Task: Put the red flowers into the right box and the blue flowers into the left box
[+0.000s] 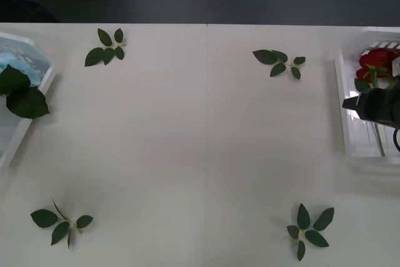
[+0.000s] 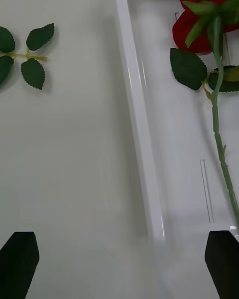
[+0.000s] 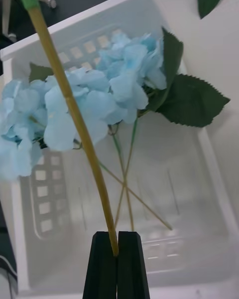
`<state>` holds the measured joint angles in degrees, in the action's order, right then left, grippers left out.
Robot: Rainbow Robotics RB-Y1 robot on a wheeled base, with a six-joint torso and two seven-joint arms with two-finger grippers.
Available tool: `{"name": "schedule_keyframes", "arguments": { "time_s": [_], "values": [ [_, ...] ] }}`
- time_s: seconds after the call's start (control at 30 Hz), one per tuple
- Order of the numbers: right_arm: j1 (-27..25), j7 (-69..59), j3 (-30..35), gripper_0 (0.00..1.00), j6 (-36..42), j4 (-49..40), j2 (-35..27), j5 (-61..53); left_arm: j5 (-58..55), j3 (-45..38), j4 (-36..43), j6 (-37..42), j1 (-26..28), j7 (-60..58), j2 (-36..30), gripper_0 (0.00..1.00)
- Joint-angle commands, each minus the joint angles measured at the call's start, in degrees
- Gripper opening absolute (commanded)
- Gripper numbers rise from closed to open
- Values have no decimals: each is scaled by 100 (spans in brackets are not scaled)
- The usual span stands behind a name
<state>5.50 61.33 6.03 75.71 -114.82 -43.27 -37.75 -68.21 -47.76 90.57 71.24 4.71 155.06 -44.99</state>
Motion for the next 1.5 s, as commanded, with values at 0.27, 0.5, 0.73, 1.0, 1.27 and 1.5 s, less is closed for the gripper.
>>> {"name": "schedule_keyframes", "arguments": {
  "time_s": [0.27,0.5,0.73,1.0,1.27,1.5],
  "values": [
    [215,1997,82,98,-293,-330,-146,-1815,993,487,-119,-892,-14,-345,-132,0],
    [57,4484,100,99,-302,-348,-182,-3854,1820,707,-611,-945,-480,-828,-132,0],
    [-356,6716,328,99,-170,-330,-393,-5067,2303,707,-1041,-936,-875,-837,-132,1],
    [-409,7991,821,98,955,-339,-445,-5366,2145,724,-1041,-936,-875,-837,-132,69],
    [-409,8694,935,99,1376,-339,-428,-5375,1196,768,-1006,-936,-787,-802,-132,97],
    [-392,9072,935,99,1614,-330,-305,-5199,-307,777,-391,-945,-225,-811,-132,100]
  ]
}}
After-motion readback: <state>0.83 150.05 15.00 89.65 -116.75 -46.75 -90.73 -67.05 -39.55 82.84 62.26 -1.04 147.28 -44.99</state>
